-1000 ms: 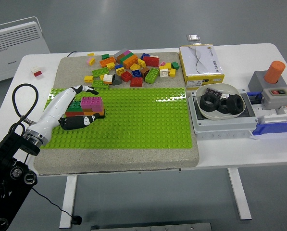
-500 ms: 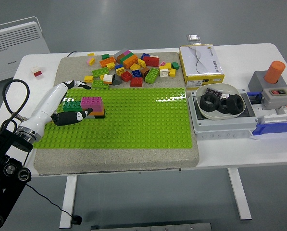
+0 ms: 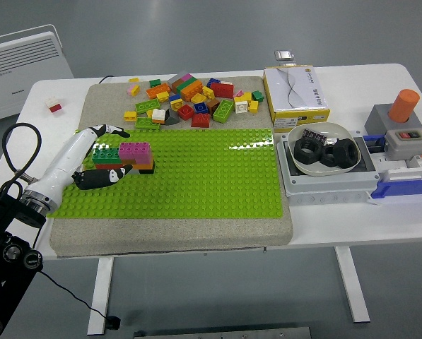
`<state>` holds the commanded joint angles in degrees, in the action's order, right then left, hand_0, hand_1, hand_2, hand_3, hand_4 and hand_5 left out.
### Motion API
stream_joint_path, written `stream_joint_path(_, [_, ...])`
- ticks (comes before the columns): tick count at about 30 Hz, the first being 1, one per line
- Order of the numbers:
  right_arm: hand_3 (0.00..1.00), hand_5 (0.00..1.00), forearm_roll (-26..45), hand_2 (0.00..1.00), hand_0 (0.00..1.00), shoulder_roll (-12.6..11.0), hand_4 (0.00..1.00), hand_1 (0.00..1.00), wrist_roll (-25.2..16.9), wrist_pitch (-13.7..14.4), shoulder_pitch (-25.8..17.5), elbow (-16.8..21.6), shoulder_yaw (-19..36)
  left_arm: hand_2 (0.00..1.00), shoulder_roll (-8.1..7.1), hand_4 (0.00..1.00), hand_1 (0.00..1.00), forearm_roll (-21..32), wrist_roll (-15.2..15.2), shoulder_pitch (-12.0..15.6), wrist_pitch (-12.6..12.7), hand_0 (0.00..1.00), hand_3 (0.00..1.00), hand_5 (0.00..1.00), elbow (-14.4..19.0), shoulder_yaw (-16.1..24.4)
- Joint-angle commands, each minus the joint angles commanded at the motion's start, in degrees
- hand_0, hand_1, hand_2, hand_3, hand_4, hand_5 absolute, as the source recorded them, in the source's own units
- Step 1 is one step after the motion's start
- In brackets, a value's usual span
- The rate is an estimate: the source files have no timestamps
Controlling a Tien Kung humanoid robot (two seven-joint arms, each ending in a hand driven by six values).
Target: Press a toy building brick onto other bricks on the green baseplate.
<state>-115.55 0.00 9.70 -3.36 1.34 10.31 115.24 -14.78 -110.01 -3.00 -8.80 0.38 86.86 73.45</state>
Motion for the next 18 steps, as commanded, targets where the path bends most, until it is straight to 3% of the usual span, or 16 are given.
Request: stream_joint_path(18, [0.796, 0.998, -6.35, 0.748, 0.711, 0.00, 0.805, 0.692, -0.81, -0.35, 0.78, 0.00, 5.76, 0.792, 1.06, 0.822, 0.828, -0.39, -0.02, 0.90, -0.28, 0.890, 0.690, 0.131, -0.59, 3.84])
